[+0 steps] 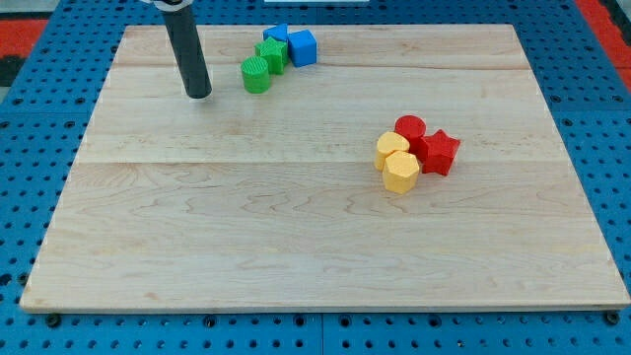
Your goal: Push the group of blocks left a bit
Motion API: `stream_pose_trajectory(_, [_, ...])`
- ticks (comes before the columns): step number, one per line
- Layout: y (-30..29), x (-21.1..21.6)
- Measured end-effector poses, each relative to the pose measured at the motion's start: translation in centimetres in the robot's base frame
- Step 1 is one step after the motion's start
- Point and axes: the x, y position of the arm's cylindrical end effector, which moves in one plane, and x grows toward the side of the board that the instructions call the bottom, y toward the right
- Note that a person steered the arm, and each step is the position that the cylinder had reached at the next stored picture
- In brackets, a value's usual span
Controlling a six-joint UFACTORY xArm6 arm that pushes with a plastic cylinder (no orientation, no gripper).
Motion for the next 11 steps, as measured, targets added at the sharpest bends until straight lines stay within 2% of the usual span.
stream_pose_trajectory(3, [0.2, 0.7])
stream_pose_trajectory(4, [6.7, 2.4])
stream_pose_trajectory(7, [37.4, 3.3])
stream_pose_trajectory(8, [37.9, 8.2])
stream_pose_trajectory(9, [35.4, 9.0])
stream_pose_trajectory(11, [34.8, 9.9])
